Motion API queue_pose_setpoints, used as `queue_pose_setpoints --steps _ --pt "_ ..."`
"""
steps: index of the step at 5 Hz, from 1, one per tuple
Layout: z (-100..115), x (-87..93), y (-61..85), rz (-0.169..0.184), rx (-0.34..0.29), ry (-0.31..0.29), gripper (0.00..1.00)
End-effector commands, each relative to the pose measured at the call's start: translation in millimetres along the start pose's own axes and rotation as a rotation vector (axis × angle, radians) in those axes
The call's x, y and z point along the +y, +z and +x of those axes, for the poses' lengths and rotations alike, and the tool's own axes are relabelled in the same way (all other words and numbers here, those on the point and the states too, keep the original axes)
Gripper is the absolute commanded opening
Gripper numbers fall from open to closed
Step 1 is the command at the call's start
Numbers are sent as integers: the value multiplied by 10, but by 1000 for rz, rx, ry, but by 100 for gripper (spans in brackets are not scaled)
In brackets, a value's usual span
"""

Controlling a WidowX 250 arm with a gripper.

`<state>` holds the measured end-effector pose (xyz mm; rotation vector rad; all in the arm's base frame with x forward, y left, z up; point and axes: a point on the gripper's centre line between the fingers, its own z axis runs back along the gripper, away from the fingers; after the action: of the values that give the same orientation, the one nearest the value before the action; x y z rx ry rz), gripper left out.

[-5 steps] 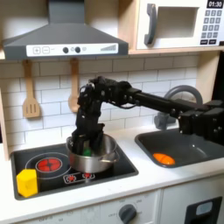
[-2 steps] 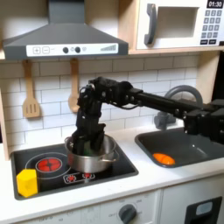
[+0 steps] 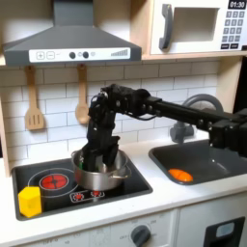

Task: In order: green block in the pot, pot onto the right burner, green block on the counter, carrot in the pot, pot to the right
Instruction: 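Take the green block out of the pot and put it on the counter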

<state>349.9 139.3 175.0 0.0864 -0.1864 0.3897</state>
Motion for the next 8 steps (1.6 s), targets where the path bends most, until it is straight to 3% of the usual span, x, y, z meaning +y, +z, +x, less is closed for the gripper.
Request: queue_pose_setpoints --steps 1,2,3,5,8 --pt "-10 -133 -31 -2 -6 -22 100" --pt "63 -74 -43 26 -23 27 100" --pt "93 1 -16 31 -20 72 100" --pt "154 -83 10 32 -36 60 100" --pt "152 -68 -112 43 -15 50 100"
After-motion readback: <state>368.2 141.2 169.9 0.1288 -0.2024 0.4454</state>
